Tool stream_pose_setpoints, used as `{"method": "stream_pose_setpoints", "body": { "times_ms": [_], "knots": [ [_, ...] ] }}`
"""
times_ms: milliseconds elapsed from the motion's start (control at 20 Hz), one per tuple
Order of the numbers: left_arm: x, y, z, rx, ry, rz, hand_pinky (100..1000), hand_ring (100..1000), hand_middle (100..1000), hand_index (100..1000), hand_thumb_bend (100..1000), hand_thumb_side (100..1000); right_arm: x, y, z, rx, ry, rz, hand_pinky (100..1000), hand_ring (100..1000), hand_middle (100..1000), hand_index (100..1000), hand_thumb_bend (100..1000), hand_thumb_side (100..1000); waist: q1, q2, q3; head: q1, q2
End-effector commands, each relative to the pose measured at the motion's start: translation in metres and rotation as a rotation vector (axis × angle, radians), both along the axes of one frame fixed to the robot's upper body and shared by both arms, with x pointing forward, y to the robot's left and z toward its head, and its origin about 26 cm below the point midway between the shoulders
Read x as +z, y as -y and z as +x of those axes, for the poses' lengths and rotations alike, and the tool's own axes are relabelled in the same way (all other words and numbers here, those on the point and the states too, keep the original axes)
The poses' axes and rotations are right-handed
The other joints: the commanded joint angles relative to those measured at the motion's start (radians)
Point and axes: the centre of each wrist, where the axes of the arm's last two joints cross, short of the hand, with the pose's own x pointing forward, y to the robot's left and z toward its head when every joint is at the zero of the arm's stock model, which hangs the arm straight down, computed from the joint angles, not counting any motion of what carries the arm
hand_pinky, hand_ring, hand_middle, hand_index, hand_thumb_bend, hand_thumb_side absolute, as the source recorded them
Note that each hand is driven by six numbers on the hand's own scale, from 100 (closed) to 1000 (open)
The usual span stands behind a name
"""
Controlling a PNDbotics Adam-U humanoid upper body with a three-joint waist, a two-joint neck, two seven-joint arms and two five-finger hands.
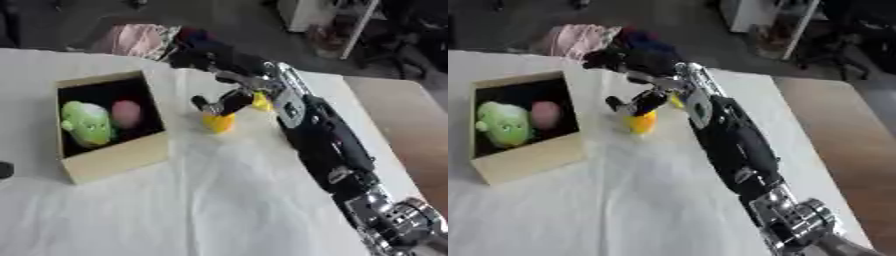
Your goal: Pick up objects on the table and place them in the box.
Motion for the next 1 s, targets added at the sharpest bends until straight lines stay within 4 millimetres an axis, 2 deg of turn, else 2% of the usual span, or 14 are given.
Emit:
{"method": "stream_pose_setpoints", "body": {
  "times_ms": [50, 300, 350, 500, 650, 800, 850, 950, 1000],
  "knots": [
    [0.007, -0.004, -0.002, 0.009, 0.027, 0.01, 761, 733, 640, 726, 100, 631, 0.011, 0.018, 0.0, 0.0, -0.053, -0.26, 990, 1000, 1000, 1000, 100, 354, 0.015, -0.024, -0.003, 0.003, -0.009],
    [0.006, -0.004, -0.002, 0.01, 0.026, 0.011, 761, 734, 640, 727, 100, 630, -0.011, 0.025, 0.007, -0.099, -0.138, -0.357, 984, 1000, 1000, 1000, 100, 567, 0.018, -0.024, -0.005, 0.004, -0.014],
    [0.006, -0.004, -0.002, 0.011, 0.026, 0.011, 761, 734, 640, 727, 100, 630, -0.015, 0.026, 0.008, -0.108, -0.15, -0.37, 984, 1000, 1000, 1000, 100, 567, 0.018, -0.024, -0.005, 0.004, -0.014],
    [0.006, -0.004, -0.002, 0.011, 0.025, 0.013, 761, 735, 640, 727, 100, 628, -0.026, 0.028, 0.01, -0.126, -0.178, -0.411, 976, 1000, 1000, 1000, 100, 671, 0.017, -0.024, -0.006, 0.003, -0.014],
    [0.006, -0.004, -0.002, 0.011, 0.023, 0.015, 762, 735, 640, 727, 100, 628, -0.033, 0.03, 0.011, -0.129, -0.199, -0.45, 969, 1000, 1000, 1000, 100, 712, 0.016, -0.022, -0.007, 0.003, -0.013],
    [0.006, -0.004, -0.003, 0.012, 0.022, 0.016, 762, 735, 640, 727, 100, 626, -0.04, 0.031, 0.012, -0.129, -0.222, -0.485, 914, 977, 1000, 1000, 100, 796, 0.016, -0.022, -0.008, 0.003, -0.013],
    [0.006, -0.004, -0.003, 0.013, 0.022, 0.016, 762, 735, 640, 727, 100, 626, -0.042, 0.031, 0.012, -0.128, -0.232, -0.499, 899, 968, 1000, 1000, 100, 805, 0.016, -0.022, -0.009, 0.003, -0.013],
    [0.005, -0.004, -0.003, 0.013, 0.021, 0.016, 762, 735, 642, 727, 100, 626, -0.046, 0.031, 0.012, -0.127, -0.248, -0.519, 819, 887, 926, 971, 100, 753, 0.016, -0.022, -0.011, 0.004, -0.013],
    [0.005, -0.004, -0.003, 0.013, 0.021, 0.016, 762, 736, 642, 728, 100, 626, -0.047, 0.031, 0.012, -0.127, -0.253, -0.523, 757, 812, 813, 889, 100, 636, 0.016, -0.022, -0.011, 0.004, -0.013]
  ]
}}
